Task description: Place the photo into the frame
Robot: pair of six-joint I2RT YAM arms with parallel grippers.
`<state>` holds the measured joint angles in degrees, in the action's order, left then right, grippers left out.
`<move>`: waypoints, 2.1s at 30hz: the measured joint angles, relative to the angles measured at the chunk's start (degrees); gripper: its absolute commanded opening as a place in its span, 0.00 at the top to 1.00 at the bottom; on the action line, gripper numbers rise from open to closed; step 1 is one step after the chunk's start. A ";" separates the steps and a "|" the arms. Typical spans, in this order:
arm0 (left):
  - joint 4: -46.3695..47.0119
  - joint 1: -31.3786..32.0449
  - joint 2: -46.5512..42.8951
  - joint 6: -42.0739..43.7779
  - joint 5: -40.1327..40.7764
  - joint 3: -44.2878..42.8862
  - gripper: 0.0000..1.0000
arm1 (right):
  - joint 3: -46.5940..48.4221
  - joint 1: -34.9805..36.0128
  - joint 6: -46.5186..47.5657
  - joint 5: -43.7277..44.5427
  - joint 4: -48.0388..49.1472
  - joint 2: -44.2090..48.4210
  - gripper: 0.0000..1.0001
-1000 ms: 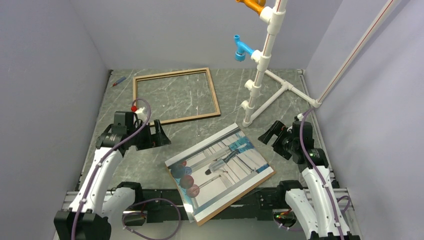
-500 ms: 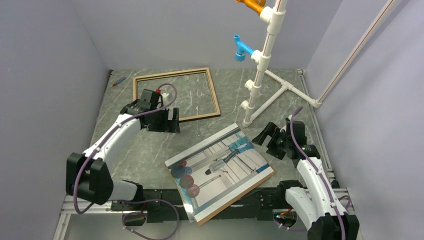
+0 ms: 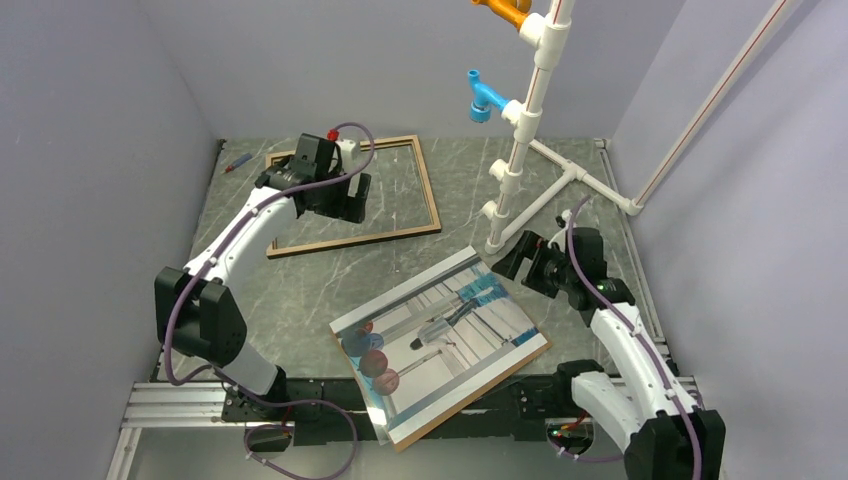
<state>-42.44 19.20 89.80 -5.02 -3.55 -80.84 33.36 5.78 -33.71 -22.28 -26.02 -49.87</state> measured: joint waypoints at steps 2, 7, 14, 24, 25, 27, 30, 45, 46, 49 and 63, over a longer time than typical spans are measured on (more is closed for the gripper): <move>1.75 0.00 -0.09 0.79 0.92 0.09 0.01 | 1.36 2.14 0.61 1.05 1.18 -0.17 0.01; 4.37 0.00 -0.17 1.46 2.12 3.78 0.01 | 6.82 13.75 1.66 7.37 4.33 -3.63 0.02; 5.38 0.00 -1.16 1.46 2.56 5.70 0.01 | 11.23 23.02 2.86 15.23 8.41 -8.68 0.04; 5.79 0.00 -1.22 1.42 4.98 5.70 0.01 | 16.28 26.88 4.09 21.46 9.29 -15.43 0.05; 5.79 0.02 -1.27 1.42 5.01 5.70 0.01 | 16.70 27.10 4.28 21.90 9.22 -15.69 0.05; 5.79 0.00 -1.49 1.42 5.20 5.70 0.01 | 17.46 27.45 4.72 22.60 9.11 -15.93 0.05; 5.81 0.02 -2.01 1.42 5.66 5.73 0.01 | 18.27 28.13 5.27 23.41 9.25 -15.91 0.06; 6.29 0.02 -3.48 1.46 8.76 6.05 0.01 | 23.39 40.24 10.25 30.51 12.79 -18.95 0.09; 6.32 0.02 -3.52 1.46 9.07 6.08 0.01 | 25.03 40.30 10.40 31.54 12.70 -20.33 0.09; 6.67 0.02 -4.00 1.53 10.03 6.60 0.01 | 29.18 40.33 10.38 35.41 12.22 -24.20 0.09; 7.50 0.00 -4.22 2.40 12.46 6.73 0.01 | 47.36 40.22 12.72 50.25 6.84 -42.47 0.06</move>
<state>-34.94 19.20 85.58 -2.61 8.91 -74.11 80.73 46.00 -20.99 27.97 -19.18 -92.33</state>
